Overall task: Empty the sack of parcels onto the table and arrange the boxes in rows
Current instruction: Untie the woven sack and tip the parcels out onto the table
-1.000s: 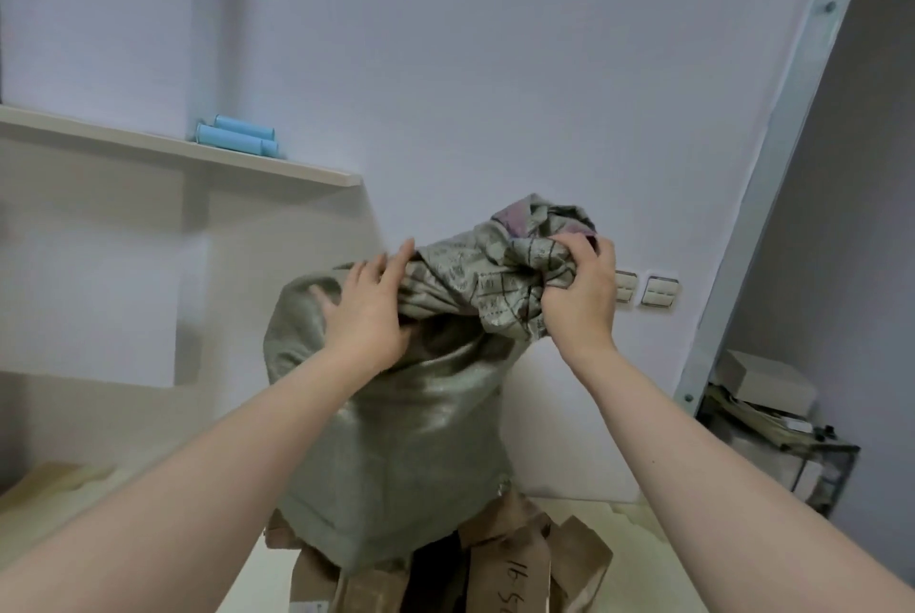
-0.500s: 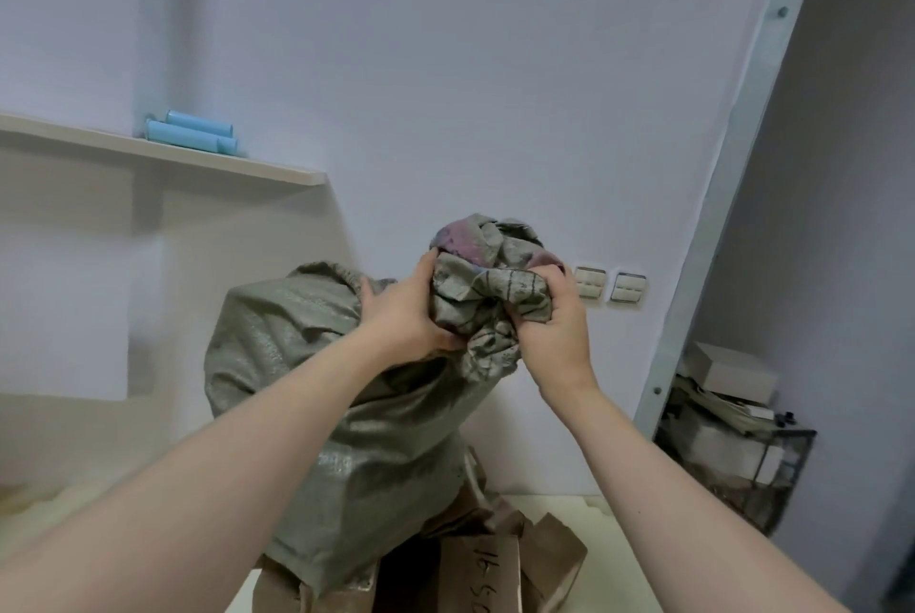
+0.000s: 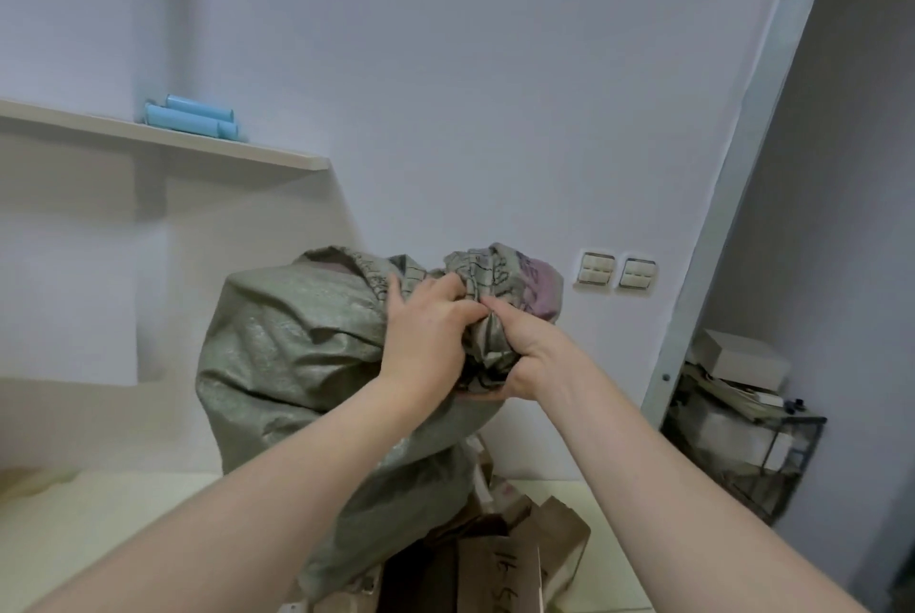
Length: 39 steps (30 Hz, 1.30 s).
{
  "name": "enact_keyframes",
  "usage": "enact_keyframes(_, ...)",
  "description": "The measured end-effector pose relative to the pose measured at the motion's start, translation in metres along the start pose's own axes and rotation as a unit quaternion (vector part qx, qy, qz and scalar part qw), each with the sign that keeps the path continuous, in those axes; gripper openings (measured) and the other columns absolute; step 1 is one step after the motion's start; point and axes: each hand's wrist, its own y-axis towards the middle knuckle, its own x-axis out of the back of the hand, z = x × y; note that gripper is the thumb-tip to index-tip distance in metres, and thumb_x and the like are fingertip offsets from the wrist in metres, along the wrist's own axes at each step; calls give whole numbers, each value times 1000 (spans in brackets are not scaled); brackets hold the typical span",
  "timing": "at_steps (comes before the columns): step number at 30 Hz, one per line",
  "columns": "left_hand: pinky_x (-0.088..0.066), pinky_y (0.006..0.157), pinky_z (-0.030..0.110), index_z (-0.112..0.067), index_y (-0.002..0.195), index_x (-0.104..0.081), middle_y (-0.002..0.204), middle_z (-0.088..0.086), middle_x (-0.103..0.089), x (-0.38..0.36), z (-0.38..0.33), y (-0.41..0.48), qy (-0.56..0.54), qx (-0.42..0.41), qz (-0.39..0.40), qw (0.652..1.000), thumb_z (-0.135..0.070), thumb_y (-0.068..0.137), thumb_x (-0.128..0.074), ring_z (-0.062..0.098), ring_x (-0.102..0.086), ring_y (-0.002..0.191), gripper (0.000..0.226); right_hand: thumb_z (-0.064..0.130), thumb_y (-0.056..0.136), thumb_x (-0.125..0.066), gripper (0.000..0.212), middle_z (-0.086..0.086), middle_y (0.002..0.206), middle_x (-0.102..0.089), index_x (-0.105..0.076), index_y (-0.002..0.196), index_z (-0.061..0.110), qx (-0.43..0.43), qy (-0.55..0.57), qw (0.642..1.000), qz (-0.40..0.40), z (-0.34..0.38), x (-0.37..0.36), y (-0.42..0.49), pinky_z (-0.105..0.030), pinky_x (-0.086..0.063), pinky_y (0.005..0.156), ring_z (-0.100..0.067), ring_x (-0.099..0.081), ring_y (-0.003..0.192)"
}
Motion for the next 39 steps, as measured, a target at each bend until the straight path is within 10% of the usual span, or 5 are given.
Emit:
enact_keyframes(8, 1, 106, 78, -31, 152, -1, 163, 9, -3, 25, 44, 0, 138, 206, 137, 959, -51, 78, -72, 38, 7, 149, 105, 0, 68, -59, 63, -5, 115, -65, -55, 127, 21, 298, 30, 906, -299, -4, 28, 32, -49, -52, 96, -27, -64, 100)
enact_keyframes(14, -29, 115, 51, -26, 131, -62, 148, 2, -48, 27, 71, -2, -48, 188, -18, 981, 2, 87, -47, 40, -35, 137, 54, 10, 85, -63, 44, -8, 109, -68, -56, 125, 27, 442, -11, 860, -256, 11, 12, 17, -35, -49, 81, -22, -60, 90)
enact_keyframes(25, -12, 113, 12, -10, 124, -65, 142, -2, -53, 56, 47, 31, -202, 33, -214, 955, 17, 75, -44, 18, -27, 142, 61, 3, 91, -61, 37, 4, 101, -60, -50, 125, 14, 460, 61, 853, -239, 32, 13, -3, -18, -45, 84, -7, -57, 88)
enact_keyframes(33, -5, 110, 74, -33, 148, -9, 160, -4, -8, 18, 38, -4, -122, 227, 159, 953, -66, 64, -74, 28, 1, 150, 111, 14, 92, -56, 38, -10, 114, -58, -45, 128, 16, 304, -75, 893, -323, -4, 54, 19, -45, -51, 98, -28, -57, 103)
enact_keyframes(39, 8, 101, 81, -40, 152, 13, 160, 0, 27, -32, 22, -59, 95, 109, 279, 949, -75, 62, -71, 33, 36, 141, 128, 10, 74, -53, 45, -18, 118, -62, -52, 118, 8, 145, -180, 923, -308, -76, 100, 69, -53, -53, 94, -39, -60, 105)
